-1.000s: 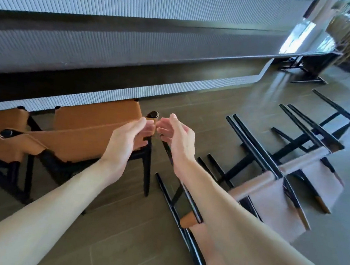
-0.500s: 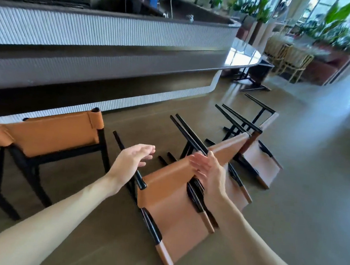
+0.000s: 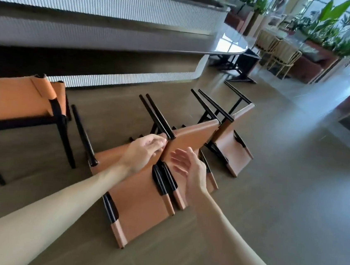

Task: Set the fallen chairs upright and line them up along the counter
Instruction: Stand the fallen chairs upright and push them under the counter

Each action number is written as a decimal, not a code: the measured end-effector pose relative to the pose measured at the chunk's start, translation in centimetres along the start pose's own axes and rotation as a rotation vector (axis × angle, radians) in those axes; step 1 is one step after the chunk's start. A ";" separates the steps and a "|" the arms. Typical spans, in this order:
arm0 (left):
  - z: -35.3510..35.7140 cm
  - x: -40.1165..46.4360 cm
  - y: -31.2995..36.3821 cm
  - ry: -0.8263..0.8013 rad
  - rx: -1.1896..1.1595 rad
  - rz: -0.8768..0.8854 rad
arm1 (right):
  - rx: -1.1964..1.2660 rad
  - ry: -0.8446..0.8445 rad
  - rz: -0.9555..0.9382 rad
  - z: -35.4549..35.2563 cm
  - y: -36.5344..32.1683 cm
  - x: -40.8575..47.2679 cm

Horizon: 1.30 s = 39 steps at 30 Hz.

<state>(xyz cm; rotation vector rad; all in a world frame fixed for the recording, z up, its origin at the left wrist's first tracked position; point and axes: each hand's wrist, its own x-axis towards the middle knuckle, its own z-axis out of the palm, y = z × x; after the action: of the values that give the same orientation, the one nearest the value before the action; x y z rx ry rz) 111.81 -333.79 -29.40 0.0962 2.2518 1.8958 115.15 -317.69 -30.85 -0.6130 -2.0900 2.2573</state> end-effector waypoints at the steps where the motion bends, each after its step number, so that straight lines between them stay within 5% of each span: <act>1: 1.4 1.2 -1.7 -0.010 0.016 -0.017 | -0.030 -0.037 0.048 -1.5 1.4 1.5; 9: 8.7 3.2 -13.7 0.169 -0.206 -0.488 | -0.143 -0.081 0.445 -13.4 10.9 11.5; 18: 17.2 5.9 -28.2 0.515 -0.443 -0.839 | -0.220 -0.185 0.751 -16.5 26.2 19.0; 28: 27.1 10.2 -54.4 0.801 -0.747 -1.019 | -0.410 -0.457 0.824 -15.1 49.2 31.2; 39: 32.7 9.1 -78.9 0.977 -1.017 -1.058 | -0.154 -0.260 1.025 -19.5 76.4 35.3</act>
<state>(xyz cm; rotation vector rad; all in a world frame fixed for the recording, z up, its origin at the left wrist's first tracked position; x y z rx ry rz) 115.17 -314.54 -112.97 -1.9793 0.7802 2.1789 107.73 -298.29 -114.64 -1.8397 -2.4126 2.7080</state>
